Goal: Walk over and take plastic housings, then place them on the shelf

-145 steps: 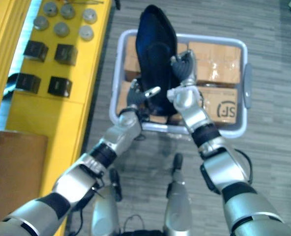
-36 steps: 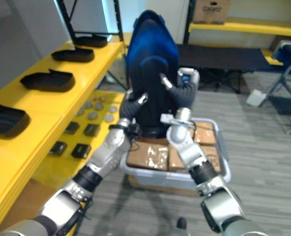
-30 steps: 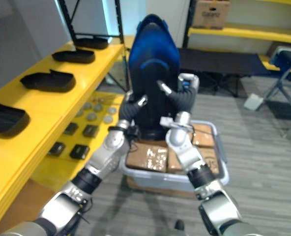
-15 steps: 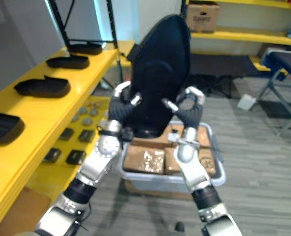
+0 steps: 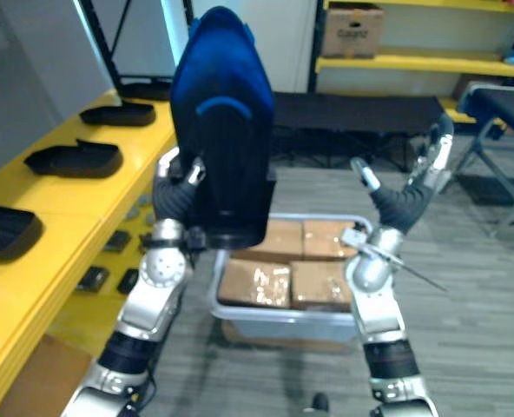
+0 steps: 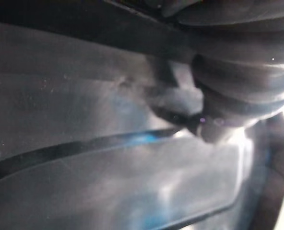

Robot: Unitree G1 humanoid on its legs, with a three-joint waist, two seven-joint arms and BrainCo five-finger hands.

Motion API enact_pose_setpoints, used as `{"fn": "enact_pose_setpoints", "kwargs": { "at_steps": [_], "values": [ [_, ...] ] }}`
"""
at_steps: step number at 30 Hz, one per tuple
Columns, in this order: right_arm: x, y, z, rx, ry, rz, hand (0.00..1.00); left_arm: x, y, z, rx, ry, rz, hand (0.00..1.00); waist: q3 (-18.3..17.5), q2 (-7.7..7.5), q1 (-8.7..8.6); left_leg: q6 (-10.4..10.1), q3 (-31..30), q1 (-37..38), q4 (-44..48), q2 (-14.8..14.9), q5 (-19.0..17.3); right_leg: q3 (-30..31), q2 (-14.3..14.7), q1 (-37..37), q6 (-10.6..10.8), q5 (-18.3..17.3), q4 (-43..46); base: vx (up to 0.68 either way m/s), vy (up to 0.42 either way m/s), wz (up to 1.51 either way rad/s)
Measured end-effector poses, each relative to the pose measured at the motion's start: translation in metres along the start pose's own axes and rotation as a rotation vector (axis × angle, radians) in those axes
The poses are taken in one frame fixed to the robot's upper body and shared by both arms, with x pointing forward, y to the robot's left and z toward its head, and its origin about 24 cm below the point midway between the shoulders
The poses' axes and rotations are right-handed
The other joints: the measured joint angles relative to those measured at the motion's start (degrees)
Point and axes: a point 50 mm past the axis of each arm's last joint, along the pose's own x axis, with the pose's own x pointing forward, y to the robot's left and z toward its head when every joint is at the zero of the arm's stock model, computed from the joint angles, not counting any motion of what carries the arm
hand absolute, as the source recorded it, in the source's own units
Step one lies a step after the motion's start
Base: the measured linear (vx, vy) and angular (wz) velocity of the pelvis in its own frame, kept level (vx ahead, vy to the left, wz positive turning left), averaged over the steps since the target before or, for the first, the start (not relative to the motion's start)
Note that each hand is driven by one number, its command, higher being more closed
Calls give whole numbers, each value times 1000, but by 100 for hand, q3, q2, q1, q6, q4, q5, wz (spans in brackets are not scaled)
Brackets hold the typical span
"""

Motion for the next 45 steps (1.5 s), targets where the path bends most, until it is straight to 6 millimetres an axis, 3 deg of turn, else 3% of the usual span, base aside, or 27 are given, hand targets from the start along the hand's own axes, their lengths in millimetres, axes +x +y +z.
{"fn": "enact_pose_setpoints", "kwargs": {
  "at_steps": [4,8,10,14,18,20,23,28,33,36,40,43,45],
  "values": [
    [-10,-22,-12,-43,76,-10,0,-6,6,-4,-14,4,19,100,-48,81,-22,-5,35,11,-77,-3,6,26,6,-46,3,0,0,14,22,-3],
    [-21,-31,-20,-42,144,41,0,-11,15,-5,-33,-18,53,100,-85,143,-74,-4,54,12,-96,-3,6,30,9,-57,8,0,0,15,19,-1],
    [-26,-31,-22,-38,159,83,0,-17,28,-2,-38,-36,101,100,-86,144,-128,-1,51,10,-96,-3,2,30,9,-61,10,-13,-1,0,0,0],
    [-38,-37,-25,6,200,183,0,-46,74,8,-47,-84,268,100,-100,167,-84,31,-51,-81,-85,0,-18,-95,-2,-49,22,-101,-4,10,14,13],
    [-46,-37,-27,52,234,264,0,-76,129,23,40,-151,479,100,-137,228,224,34,-442,-287,-31,6,-8,-484,-32,61,25,-154,-2,38,12,44],
    [-50,-31,-28,100,256,298,0,-88,145,30,84,-176,551,100,-152,244,351,33,-641,-411,23,5,-7,-676,-42,119,56,-163,-2,34,7,57],
    [-61,-12,-29,176,297,367,0,-111,165,38,157,-193,657,100,-174,274,708,28,-1021,-602,116,-11,-5,-1055,-65,267,110,-223,-2,38,15,58],
    [-74,29,-30,273,332,471,0,-140,181,44,251,-164,725,100,-189,308,1165,59,-1486,-801,131,-77,6,-1547,-101,463,178,-331,-6,17,22,48],
    [-76,44,-30,296,339,521,0,-165,192,46,301,-114,815,100,-292,388,1447,81,-1925,-984,201,-172,-3,-2028,-134,683,221,-449,0,36,26,48],
    [-74,45,-32,279,355,513,0,-173,193,49,282,-107,815,100,-324,410,1473,115,-2160,-1269,333,-268,100,-2538,-165,908,273,-515,3,33,4,73],
    [-67,33,-36,212,355,432,0,-165,187,57,242,-174,705,100,-322,398,1460,226,-2242,-1486,261,-468,399,-3217,-258,1171,295,-682,71,0,5,102],
    [-63,29,-36,169,331,394,0,-164,185,62,237,-219,679,100,-279,460,1545,225,-2484,-1462,6,-499,584,-3349,-360,1148,350,-1038,533,-4,-2,51],
    [-65,26,-36,171,330,385,0,-160,185,65,233,-237,651,100,-216,451,1503,258,-2581,-1464,-105,-515,662,-3025,-417,1033,347,-1507,1022,-40,-32,44]
  ]
}}
